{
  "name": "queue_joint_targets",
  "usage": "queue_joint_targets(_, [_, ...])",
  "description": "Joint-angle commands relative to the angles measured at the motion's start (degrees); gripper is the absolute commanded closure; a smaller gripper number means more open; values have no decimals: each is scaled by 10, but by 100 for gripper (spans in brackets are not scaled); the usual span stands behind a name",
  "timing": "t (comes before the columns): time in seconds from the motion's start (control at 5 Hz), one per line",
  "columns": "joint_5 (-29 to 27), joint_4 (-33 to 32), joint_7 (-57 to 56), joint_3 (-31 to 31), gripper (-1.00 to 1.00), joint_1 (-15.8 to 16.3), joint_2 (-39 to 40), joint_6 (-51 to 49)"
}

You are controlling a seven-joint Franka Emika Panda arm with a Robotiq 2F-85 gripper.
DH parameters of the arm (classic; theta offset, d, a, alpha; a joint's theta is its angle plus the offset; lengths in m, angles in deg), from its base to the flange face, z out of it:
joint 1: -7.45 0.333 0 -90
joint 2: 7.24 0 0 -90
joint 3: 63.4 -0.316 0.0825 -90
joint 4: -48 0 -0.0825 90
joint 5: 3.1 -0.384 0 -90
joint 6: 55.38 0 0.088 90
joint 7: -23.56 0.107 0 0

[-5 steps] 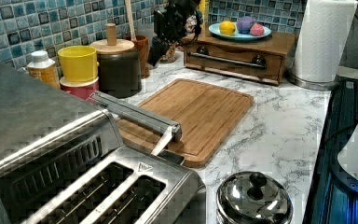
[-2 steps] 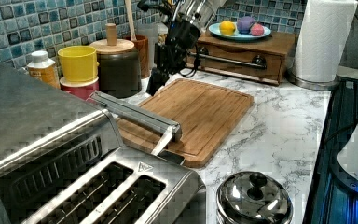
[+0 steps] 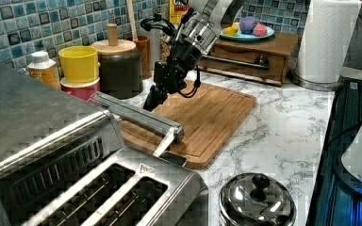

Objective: Close the oven.

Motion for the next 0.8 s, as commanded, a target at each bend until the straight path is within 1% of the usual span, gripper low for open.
queue_joint_targets(0.2, [73, 107, 3, -21, 100, 29, 28, -7])
queue_joint_targets(0.4, [102, 129, 30, -26, 100, 34, 54, -12])
queue_joint_targets(0.6, [97, 132, 25, -31, 100, 26, 50, -23])
queue_joint_targets(0.8, [78, 130, 28, -33, 100, 20, 36, -38])
